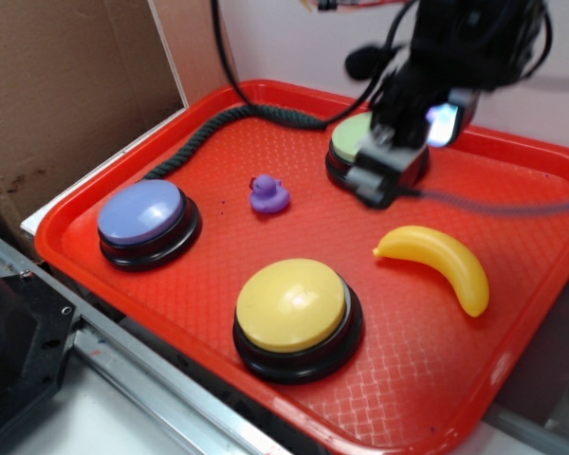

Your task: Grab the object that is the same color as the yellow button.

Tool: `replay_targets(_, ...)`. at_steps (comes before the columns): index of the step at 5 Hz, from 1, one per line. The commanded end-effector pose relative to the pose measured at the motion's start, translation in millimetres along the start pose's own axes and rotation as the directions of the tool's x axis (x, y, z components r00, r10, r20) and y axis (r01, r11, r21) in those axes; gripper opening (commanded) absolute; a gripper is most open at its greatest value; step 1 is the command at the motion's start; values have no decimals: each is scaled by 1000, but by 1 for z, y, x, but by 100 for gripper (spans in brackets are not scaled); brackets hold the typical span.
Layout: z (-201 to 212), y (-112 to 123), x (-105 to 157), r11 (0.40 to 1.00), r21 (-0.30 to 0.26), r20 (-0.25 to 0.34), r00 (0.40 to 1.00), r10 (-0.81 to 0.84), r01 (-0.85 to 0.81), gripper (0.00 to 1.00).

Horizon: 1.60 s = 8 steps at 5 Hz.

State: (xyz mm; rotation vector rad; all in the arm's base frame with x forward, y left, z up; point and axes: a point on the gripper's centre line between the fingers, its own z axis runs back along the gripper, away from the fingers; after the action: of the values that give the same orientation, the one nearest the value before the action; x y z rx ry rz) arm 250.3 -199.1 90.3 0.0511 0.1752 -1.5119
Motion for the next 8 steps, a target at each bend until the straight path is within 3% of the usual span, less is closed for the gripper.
replay_targets(1, -23, -34, -21, 999, -36, 63, 998, -1, 3, 100)
replay_targets(4, -23, -8, -38, 997, -22, 108, 991, 81, -79, 100)
replay_targets(5, -33, -8, -27, 998, -43, 97, 994, 47, -43, 100)
replay_targets(8, -58, 2, -8, 999, -32, 82, 996, 33, -31, 100)
